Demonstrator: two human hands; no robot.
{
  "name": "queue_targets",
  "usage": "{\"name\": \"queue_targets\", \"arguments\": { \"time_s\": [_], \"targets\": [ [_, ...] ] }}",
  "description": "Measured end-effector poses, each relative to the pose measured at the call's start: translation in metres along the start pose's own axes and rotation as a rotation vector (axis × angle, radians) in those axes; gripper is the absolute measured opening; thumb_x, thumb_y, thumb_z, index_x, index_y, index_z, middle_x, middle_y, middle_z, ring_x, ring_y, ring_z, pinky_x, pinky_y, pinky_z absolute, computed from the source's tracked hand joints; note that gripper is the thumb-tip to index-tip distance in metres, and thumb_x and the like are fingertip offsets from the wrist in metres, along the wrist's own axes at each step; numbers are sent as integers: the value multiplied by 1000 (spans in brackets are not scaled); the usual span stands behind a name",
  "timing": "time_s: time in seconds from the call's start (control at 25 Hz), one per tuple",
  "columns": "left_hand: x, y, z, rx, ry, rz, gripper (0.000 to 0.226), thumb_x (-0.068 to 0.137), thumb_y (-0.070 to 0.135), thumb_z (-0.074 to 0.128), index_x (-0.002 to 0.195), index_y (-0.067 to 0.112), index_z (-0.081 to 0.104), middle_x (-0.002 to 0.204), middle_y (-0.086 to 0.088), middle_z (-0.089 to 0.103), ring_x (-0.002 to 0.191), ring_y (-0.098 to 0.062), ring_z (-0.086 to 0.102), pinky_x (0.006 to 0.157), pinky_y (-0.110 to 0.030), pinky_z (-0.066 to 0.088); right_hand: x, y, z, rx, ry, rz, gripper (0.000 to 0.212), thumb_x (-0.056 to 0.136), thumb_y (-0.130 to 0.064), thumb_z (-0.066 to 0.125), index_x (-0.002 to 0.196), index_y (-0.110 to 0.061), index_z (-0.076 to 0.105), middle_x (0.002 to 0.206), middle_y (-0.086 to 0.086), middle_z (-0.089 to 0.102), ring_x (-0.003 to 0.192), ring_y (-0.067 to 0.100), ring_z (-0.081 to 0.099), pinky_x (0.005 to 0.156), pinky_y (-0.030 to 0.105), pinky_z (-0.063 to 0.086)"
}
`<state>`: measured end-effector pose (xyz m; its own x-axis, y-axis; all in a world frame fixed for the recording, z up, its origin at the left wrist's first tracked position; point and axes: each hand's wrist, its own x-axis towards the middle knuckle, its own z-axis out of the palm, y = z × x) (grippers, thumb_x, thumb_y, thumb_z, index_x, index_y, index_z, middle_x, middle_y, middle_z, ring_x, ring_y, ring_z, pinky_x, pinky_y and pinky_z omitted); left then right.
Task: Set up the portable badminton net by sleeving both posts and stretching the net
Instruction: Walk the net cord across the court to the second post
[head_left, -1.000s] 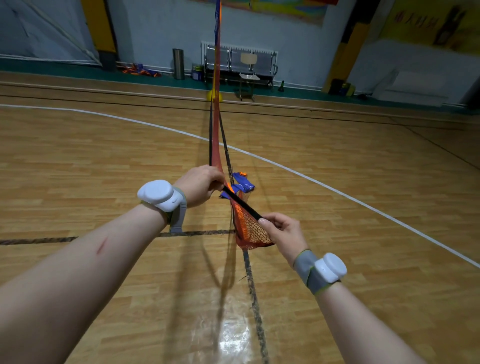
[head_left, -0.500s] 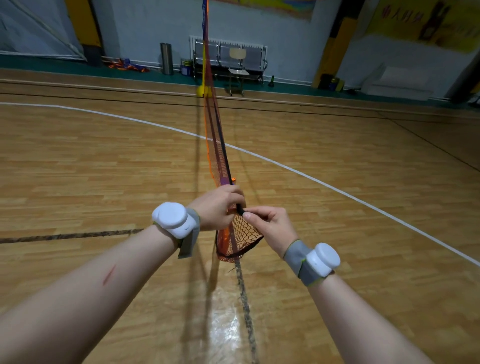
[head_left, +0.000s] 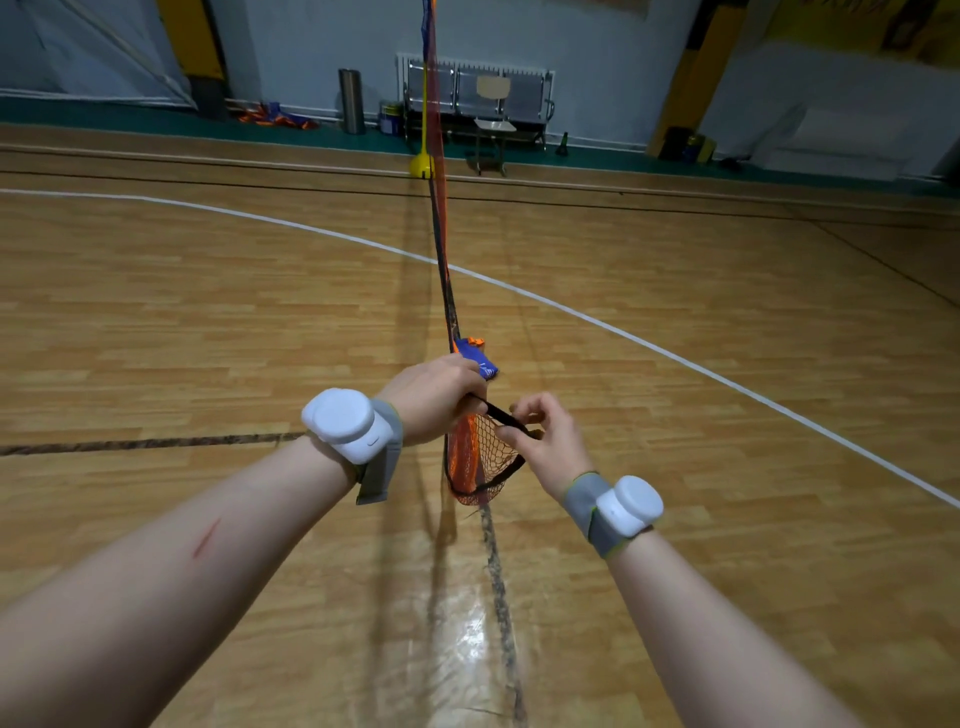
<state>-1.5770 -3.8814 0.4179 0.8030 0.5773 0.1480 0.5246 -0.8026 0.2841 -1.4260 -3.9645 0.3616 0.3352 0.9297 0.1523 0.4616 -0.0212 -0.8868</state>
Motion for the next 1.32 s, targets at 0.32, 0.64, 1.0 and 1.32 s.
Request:
{"name": "queue_targets", "arguments": {
  "time_s": [0.32, 0.64, 1.0, 1.32],
  "targets": [
    [-29, 11, -21, -28, 143, 12, 18, 90, 14, 55, 100, 6, 66, 101, -10, 61, 100, -25, 54, 85, -42, 44, -30, 32, 9, 139, -134, 91, 25, 80, -12, 69, 70, -24, 49, 70, -7, 52, 59, -2, 50, 57, 8, 39],
    [-32, -6, -30, -12, 202, -55, 16, 90, 14, 54, 100, 9, 66, 101, -7, 60, 99, -21, 53, 80, -31, 42, -55, 33, 10, 221, -105, 108, 12, 87, -12, 61, 83, -22, 56, 57, -16, 59, 55, -8, 54, 57, 6, 42],
    [-53, -49, 1, 10, -54, -187, 19, 92, 16, 52, 106, 11, 64, 109, -8, 58, 103, -27, 54, 85, -44, 47, -89, -4, 34, 323, -98, 194, 18, 83, -6, 65, 96, -16, 71, 92, 29, 68, 78, 21, 59, 73, 32, 49],
    [-78, 1, 12, 112, -156, 161, 26, 90, 17, 51, 113, 21, 62, 121, 0, 58, 117, -21, 48, 95, -32, 33, -114, -21, 44, 303, -40, 151, 24, 84, -2, 62, 104, -15, 67, 99, 14, 70, 86, 10, 62, 76, 13, 50]
  ]
}}
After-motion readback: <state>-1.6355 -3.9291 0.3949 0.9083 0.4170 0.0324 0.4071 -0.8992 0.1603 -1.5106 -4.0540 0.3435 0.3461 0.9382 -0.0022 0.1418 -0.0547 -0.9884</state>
